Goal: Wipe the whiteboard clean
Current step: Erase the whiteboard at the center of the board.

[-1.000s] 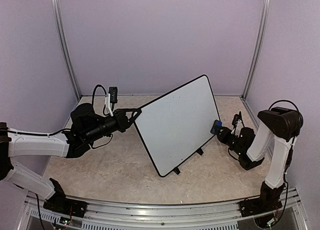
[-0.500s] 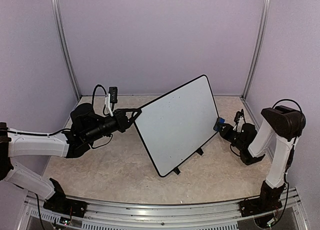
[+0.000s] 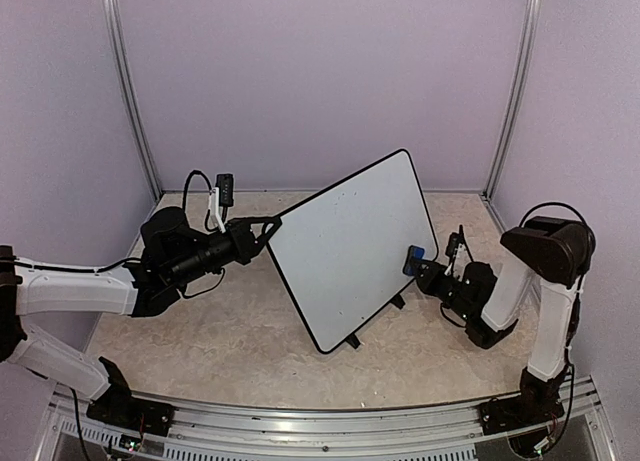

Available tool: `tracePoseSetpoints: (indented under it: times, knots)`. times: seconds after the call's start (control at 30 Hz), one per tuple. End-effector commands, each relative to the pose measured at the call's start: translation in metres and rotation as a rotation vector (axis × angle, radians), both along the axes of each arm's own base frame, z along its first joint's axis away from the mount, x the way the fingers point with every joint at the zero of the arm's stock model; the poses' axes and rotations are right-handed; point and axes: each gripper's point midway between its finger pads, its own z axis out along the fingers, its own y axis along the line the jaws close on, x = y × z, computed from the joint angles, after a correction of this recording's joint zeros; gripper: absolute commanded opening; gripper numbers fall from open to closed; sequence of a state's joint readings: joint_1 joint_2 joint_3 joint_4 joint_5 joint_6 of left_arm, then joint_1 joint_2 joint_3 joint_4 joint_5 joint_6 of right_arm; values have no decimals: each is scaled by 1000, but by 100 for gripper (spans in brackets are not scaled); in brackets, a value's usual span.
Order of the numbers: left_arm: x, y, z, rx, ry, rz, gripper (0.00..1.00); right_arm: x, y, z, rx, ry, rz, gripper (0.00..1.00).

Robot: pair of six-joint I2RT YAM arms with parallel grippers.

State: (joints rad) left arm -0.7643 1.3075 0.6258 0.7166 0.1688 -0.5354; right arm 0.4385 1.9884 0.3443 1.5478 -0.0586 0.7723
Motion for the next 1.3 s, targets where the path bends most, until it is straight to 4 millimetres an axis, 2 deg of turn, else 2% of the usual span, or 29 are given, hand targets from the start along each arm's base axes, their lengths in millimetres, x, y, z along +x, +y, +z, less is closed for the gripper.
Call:
tracePoseSetpoints:
  times: [0.0, 0.3, 0.37, 0.6, 0.8, 0.9, 1.27]
  knots:
    - [-39, -22, -50, 159, 30, -221, 0, -29, 50, -12, -74, 31, 149, 19]
    - [-39, -22, -50, 158, 32, -220, 0, -64, 109, -10, -258, -17, 241, 20]
    - [-39, -22, -49, 157, 30, -219, 0, -73, 115, -17, -294, -7, 257, 20]
    - [-40, -21, -47, 154, 26, -221, 0, -99, 114, -44, -263, 73, 304, 20]
    - [-39, -21, -46, 154, 23, -218, 0, -123, 138, -55, -355, 58, 374, 20]
    - [-39, -20, -46, 154, 21, -214, 0, -129, 137, -57, -386, 60, 363, 20]
    - [-41, -20, -43, 149, 17, -219, 0, -136, 111, -70, -435, 111, 313, 20]
